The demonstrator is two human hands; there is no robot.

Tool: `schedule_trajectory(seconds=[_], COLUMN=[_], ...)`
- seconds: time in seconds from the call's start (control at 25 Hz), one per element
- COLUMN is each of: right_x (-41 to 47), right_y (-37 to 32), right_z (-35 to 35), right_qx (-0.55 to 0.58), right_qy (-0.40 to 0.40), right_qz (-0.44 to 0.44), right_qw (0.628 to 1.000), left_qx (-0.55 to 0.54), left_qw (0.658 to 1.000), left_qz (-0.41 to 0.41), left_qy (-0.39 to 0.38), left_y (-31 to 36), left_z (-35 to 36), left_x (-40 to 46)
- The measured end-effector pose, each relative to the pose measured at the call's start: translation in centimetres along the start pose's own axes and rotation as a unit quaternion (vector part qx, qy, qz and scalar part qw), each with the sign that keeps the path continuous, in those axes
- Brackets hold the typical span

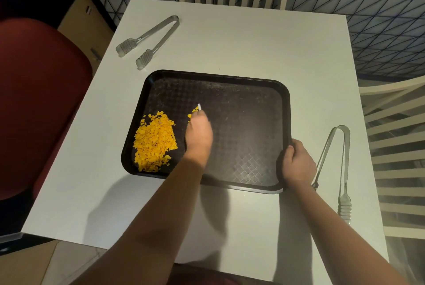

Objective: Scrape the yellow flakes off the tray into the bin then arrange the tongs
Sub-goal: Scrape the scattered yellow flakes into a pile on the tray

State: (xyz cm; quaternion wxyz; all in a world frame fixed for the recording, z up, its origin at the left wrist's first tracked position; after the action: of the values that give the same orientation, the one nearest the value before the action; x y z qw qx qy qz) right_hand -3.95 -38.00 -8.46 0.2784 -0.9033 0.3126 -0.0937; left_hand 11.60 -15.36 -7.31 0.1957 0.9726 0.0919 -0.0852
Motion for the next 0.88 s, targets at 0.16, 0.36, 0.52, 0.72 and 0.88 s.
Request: schedule_trajectory(seconds=[0.16,0.36,0.52,0.72,0.88], right_x=[0.0,0.1,0.1,0.0,0.1], right_y=[-0.1,0.1,0.0,-0.2,-0.2], right_z=[0.0,0.1,0.0,0.0,-0.1], right_qx=[0.0,-0.005,-0.006,-0.015,-0.014], right_qy=[-0.001,-0.007,-0.007,-0.005,-0.004], right_qz=[-0.002,0.008,0.006,-0.006,-0.003], right_qw=[1.0,1.0,1.0,1.0,1.0], left_qx=[-0.007,-0.035,0.002,0.05,-0.004], left_qw=[0.999,0.999,0.987,0.992,0.999], left_qz=[-0.036,0.029,0.146,0.088,0.034], left_qy=[0.013,0.014,-0.067,-0.077,-0.01], left_y=[-4.7,-3.4,0.4,-3.0,-7.5], left_z=[-2.6,-3.2,0.6,0.6,-2.5], left_x=[-0.8,-3.0,-7.1,-6.4,-5.0])
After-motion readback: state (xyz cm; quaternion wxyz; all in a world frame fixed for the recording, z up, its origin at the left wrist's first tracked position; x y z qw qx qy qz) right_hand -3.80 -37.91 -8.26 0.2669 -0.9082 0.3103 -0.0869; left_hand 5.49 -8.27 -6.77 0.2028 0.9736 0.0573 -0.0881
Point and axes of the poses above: each hand's wrist, its own x-axis towards the middle knuckle, its own z-axis out of the palm, y = z × x, the point moved 5 cm from there along x, towards the middle knuckle, and after that the axes turned 7 degrees about -z, right-handed, at the moved point
